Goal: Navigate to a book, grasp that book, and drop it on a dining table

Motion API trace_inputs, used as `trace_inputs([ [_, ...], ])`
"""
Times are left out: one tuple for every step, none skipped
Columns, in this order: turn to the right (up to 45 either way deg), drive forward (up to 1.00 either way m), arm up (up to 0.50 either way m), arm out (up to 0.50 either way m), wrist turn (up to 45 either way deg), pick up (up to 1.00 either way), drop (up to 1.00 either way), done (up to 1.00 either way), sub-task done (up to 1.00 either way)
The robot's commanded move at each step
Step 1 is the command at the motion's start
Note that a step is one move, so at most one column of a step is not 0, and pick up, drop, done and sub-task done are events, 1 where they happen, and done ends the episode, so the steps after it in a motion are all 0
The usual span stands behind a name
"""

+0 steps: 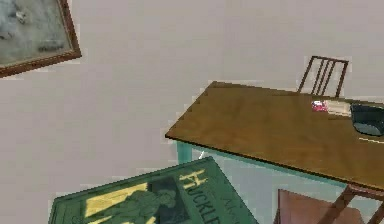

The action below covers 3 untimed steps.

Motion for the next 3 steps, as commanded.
trace_inputs([
  [0.0, 0.50, 0.00, 0.00, 0.0, 0.00, 0.00, 0.00, 0.00],
  [45.0, 0.00, 0.00, 0.00, 0.0, 0.00, 0.00, 0.00, 0.00],
  [36.0, 0.00, 0.00, 0.00, 0.0, 0.00, 0.00, 0.00, 0.00],
])
